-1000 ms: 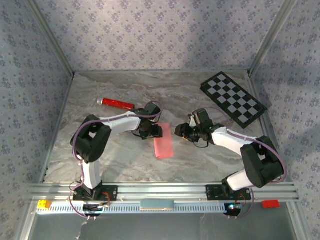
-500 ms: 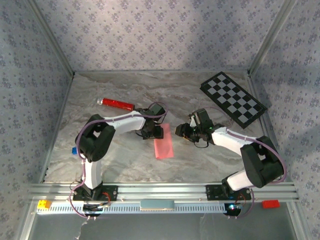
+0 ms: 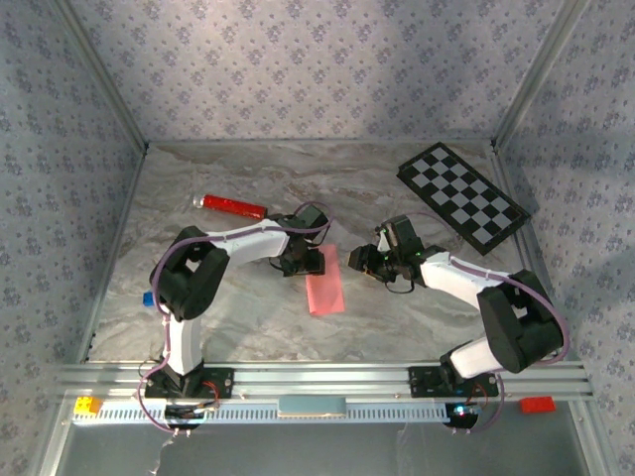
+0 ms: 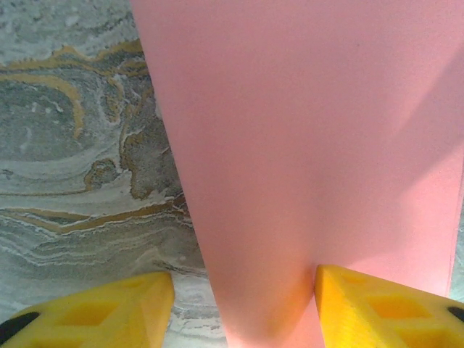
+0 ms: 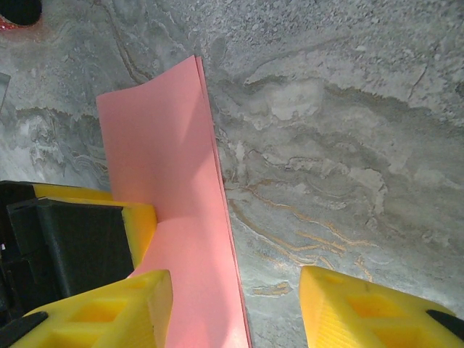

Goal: Fold a paper plane with a square sheet of paper (pick it up from the middle)
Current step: First fold the square sheet of paper in half at the center of the table, then hold the square sheet of paper at the center of the table.

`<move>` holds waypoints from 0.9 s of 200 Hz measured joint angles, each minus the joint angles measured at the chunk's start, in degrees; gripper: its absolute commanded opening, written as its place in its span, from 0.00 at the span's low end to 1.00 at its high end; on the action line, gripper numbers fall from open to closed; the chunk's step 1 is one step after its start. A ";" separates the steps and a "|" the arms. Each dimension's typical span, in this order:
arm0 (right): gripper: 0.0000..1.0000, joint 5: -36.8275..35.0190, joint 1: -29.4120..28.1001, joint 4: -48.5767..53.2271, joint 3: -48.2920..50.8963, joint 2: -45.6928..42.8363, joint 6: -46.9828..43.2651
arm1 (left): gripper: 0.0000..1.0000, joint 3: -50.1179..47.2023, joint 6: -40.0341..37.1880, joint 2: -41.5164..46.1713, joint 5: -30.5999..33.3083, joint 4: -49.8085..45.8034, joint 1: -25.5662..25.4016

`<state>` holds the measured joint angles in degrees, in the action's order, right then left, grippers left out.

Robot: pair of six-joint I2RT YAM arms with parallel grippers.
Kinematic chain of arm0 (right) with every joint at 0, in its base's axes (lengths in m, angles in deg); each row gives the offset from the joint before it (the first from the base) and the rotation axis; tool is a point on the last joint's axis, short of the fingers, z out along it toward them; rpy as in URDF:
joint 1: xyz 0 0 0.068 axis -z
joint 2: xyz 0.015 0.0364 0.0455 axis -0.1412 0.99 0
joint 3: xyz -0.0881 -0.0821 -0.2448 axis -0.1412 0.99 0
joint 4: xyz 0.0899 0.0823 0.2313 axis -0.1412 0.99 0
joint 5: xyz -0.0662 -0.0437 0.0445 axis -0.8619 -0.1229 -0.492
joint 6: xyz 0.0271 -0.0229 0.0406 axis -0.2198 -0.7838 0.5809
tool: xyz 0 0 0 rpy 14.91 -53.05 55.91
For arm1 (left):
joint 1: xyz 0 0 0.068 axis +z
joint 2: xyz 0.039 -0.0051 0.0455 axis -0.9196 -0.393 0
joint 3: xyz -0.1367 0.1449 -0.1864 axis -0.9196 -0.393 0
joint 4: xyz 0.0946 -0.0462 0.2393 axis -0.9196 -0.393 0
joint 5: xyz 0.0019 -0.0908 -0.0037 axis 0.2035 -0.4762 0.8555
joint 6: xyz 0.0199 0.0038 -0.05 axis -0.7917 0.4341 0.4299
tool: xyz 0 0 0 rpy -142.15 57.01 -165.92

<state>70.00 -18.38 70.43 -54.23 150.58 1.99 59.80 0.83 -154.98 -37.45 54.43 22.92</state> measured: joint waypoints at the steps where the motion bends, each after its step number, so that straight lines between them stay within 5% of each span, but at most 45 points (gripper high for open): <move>1: 0.51 0.00 0.00 0.00 0.00 -0.02 0.00 | 0.56 0.00 -0.02 0.00 0.00 -0.02 0.00; 180: 0.49 0.09 0.00 -0.07 0.00 -0.07 -0.02 | 0.57 0.92 -1.77 -0.76 -0.20 -0.96 -0.02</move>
<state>70.08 -18.38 70.37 -54.23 150.51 1.97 60.71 -0.94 -155.74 -37.65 53.46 22.90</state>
